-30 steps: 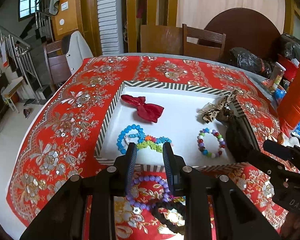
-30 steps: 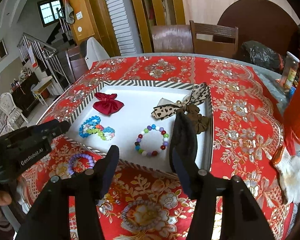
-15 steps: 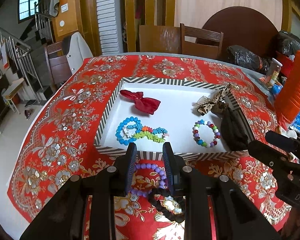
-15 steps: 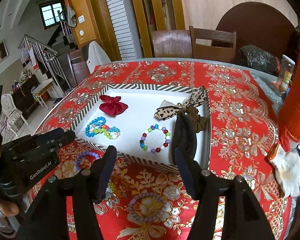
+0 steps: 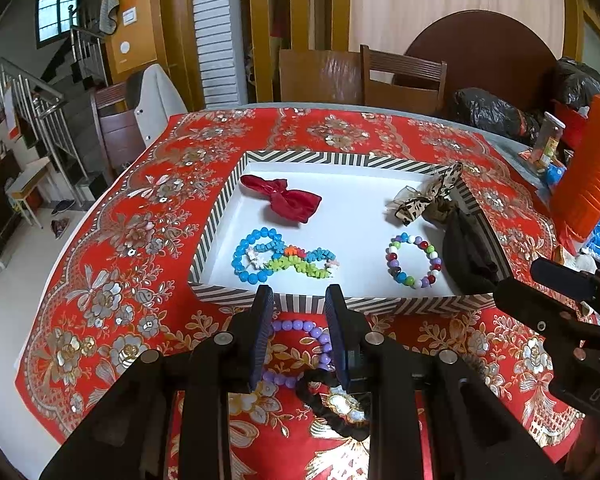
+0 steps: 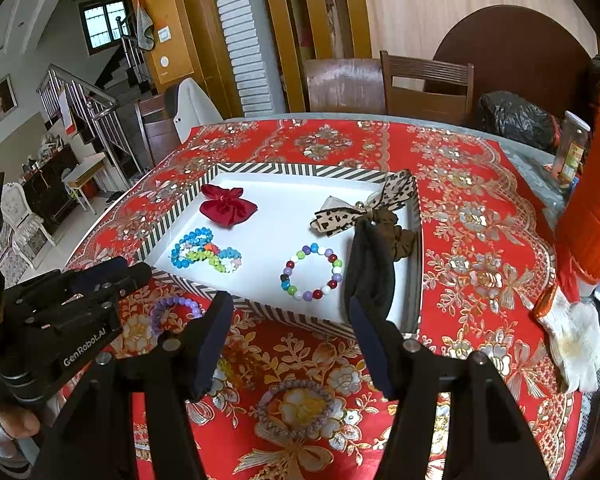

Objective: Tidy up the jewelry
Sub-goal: 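Withdraw both tools from the tray back over the remaining pile, then grasp the black hair tie with the left tool while the right tool grasps the silver bracelet, then carry the black hair tie and silver bracelet into the tray and open both tools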

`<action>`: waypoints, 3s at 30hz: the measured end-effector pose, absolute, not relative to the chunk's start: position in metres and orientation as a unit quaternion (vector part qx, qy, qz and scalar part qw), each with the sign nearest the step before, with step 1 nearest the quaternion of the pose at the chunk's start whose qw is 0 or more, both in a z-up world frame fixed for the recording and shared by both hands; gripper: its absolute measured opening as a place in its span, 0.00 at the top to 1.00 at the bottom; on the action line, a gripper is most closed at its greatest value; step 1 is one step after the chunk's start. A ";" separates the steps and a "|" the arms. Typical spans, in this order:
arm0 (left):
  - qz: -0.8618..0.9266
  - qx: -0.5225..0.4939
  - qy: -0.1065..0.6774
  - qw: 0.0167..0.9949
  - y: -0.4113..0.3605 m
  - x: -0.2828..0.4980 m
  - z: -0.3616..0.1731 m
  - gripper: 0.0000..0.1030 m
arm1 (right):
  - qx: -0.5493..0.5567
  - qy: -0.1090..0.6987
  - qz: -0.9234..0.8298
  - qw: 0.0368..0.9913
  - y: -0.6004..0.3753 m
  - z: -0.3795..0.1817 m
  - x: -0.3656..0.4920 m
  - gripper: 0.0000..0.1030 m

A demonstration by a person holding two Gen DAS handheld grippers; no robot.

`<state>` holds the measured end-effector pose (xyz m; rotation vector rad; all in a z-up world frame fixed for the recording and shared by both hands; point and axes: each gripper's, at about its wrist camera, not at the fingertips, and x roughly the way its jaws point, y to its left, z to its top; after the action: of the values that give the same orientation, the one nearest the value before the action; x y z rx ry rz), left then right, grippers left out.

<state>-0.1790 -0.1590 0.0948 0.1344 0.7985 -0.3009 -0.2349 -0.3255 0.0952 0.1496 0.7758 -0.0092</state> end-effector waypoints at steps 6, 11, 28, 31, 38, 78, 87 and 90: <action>-0.144 0.065 0.391 0.907 -0.158 -0.177 0.092 0.76 | 0.072 0.383 -0.003 0.921 -0.325 0.093 -0.233 0.38; -0.149 0.057 0.401 0.902 -0.154 -0.175 0.090 0.76 | 0.071 0.384 -0.001 0.920 -0.326 0.092 -0.232 0.38; -0.205 -0.007 0.495 0.844 -0.116 -0.164 0.066 0.76 | 0.072 0.441 0.008 0.894 -0.352 0.060 -0.244 0.38; -0.227 0.006 0.506 0.832 -0.123 -0.167 0.060 0.76 | 0.078 0.463 0.012 0.883 -0.358 0.044 -0.246 0.38; -0.249 0.047 0.515 0.819 -0.134 -0.168 0.043 0.68 | 0.063 0.497 0.020 0.865 -0.351 0.015 -0.242 0.46; -0.262 0.021 0.439 0.859 -0.165 -0.110 0.105 0.96 | 0.033 0.422 0.014 0.906 -0.356 0.073 -0.217 0.91; -0.241 0.002 0.450 0.860 -0.181 -0.071 0.084 0.96 | 0.036 0.420 0.003 0.907 -0.365 0.083 -0.165 0.91; -0.234 -0.016 0.458 0.857 -0.184 -0.056 0.076 0.96 | 0.054 0.416 -0.005 0.908 -0.374 0.087 -0.139 0.91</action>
<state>-0.0558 -0.1836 0.0764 -0.0346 0.9623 -0.4912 -0.1393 -0.3735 0.0870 0.1111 0.8590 -0.0097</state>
